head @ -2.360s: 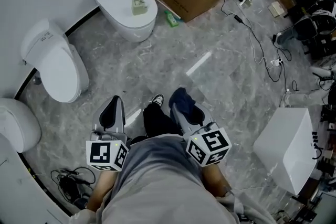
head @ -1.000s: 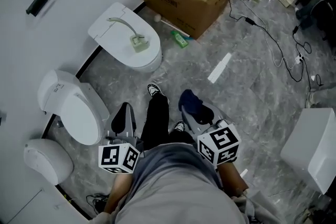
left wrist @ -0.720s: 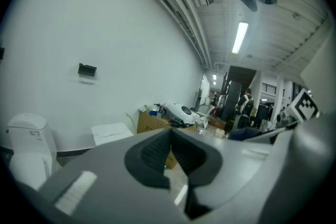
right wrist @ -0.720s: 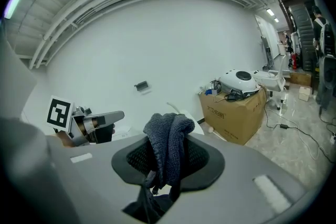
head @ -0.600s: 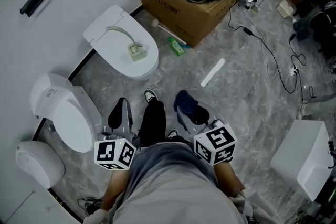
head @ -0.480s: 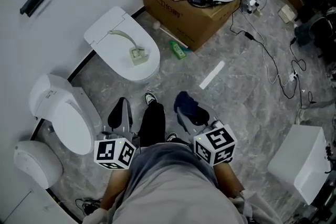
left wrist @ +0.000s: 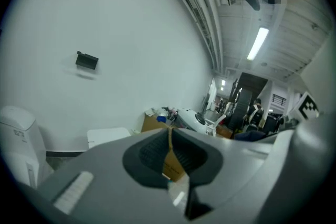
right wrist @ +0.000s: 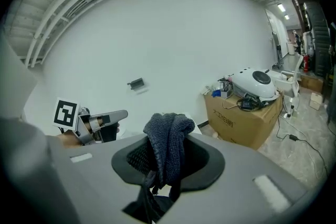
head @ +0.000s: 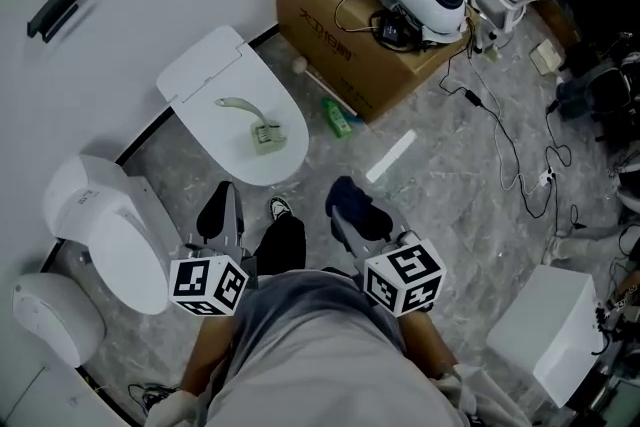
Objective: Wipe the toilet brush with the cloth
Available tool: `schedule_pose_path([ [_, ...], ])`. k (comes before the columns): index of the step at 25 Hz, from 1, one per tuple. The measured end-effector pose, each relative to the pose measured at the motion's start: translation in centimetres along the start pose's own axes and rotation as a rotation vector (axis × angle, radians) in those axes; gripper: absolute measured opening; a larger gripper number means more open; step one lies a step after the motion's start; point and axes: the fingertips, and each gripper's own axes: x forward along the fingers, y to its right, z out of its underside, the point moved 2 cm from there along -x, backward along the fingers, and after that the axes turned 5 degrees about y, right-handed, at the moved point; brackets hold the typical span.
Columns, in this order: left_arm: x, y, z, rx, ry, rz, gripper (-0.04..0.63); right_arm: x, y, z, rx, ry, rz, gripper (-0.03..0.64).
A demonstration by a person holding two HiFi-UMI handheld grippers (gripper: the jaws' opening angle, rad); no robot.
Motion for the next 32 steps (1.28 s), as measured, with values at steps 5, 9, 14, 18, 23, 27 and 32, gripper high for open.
schedule_pose_path([
  [5, 4.1, -3.7, -1.6, -0.028, 0.000, -0.016, 0.000, 5.0, 0.5, -3.5, -0.027, -0.012, -0.015, 0.098],
  [9, 6.7, -6.6, -2.3, -0.046, 0.003, -0.045, 0.000, 8.5, 1.0, -5.4, -0.039, -0.025, -0.010, 0.098],
  [14, 9.2, -9.0, -2.7, -0.061, -0.002, -0.060, 0.000, 11.7, 1.7, -7.9, -0.040, -0.004, -0.001, 0.100],
  [18, 10.6, -10.1, -2.0, -0.084, -0.034, -0.062, 0.000, 13.4, 1.8, -8.3, -0.035, -0.009, -0.027, 0.101],
  [23, 12.4, -11.0, -1.5, -0.095, -0.049, -0.069, 0.000, 15.1, 1.7, -8.7, -0.055, -0.020, -0.100, 0.112],
  [27, 13.9, -11.6, -1.1, -0.097, -0.066, -0.093, 0.000, 16.5, 2.1, -9.4, -0.076, -0.027, -0.151, 0.112],
  [32, 16.0, -12.1, 0.0, -0.125, -0.105, -0.146, 0.000, 18.9, 3.5, -10.7, -0.085, -0.057, -0.207, 0.112],
])
